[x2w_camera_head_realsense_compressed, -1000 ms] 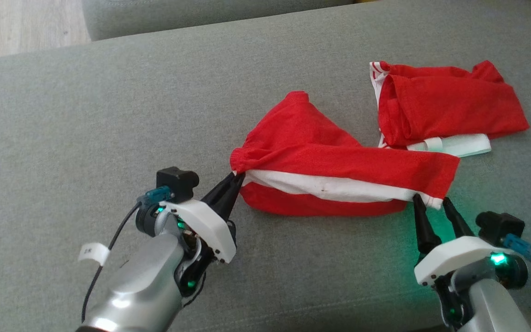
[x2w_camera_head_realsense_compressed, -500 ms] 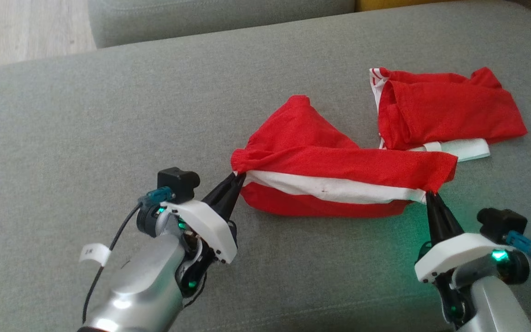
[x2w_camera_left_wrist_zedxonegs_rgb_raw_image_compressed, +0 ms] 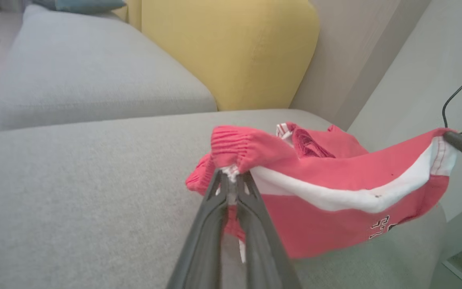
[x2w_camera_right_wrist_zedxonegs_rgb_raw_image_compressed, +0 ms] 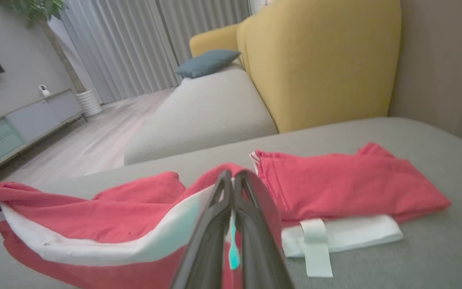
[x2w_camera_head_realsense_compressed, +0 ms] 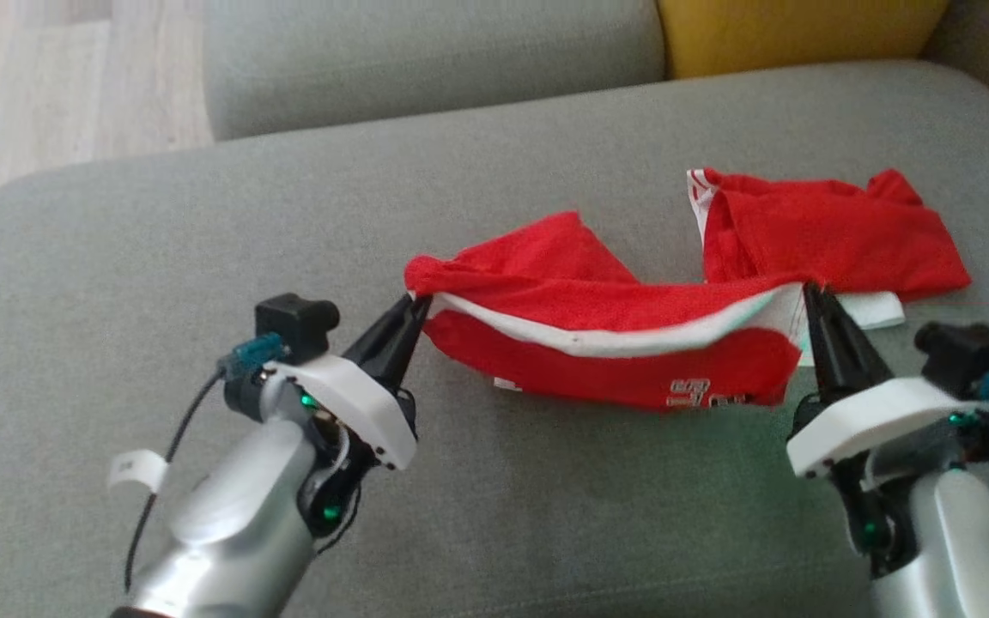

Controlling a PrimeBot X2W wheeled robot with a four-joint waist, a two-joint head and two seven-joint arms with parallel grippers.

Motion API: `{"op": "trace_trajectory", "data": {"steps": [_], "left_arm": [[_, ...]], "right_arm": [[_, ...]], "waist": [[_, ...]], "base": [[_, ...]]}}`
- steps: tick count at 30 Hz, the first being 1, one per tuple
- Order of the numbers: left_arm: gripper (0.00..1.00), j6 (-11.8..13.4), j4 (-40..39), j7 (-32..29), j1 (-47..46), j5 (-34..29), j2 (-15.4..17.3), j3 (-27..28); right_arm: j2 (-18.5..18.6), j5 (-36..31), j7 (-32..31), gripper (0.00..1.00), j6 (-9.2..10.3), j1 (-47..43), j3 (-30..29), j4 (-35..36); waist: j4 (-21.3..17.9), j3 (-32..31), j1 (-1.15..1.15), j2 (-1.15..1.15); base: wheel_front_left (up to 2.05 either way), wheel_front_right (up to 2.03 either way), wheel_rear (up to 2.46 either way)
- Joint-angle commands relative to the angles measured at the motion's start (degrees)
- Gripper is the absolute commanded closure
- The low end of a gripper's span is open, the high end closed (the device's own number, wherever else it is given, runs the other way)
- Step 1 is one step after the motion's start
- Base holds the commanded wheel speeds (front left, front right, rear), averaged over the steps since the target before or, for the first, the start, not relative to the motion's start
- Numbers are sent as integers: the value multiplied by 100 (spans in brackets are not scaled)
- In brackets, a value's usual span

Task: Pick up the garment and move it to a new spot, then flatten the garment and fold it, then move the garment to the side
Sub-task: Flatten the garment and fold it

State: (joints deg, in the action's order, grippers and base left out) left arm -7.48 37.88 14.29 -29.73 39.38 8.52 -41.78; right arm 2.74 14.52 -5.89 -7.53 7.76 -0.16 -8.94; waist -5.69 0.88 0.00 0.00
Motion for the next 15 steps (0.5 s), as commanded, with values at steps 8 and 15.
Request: {"op": "trace_trajectory", "data": {"steps": [8,15], "left_arm": [[100,60,-1033,-119,-813,216,472,623],[100,480,-2137,-317,-1116,532,754,1211]], "right_arm": [[342,88,-288,100,4,898,221,907],[448,136,-201,100,4,1482,199,1159]], "waist": [[200,-358,0,0],[368,-618,0,0]], "base": [[0,0,0],[0,0,0]]}}
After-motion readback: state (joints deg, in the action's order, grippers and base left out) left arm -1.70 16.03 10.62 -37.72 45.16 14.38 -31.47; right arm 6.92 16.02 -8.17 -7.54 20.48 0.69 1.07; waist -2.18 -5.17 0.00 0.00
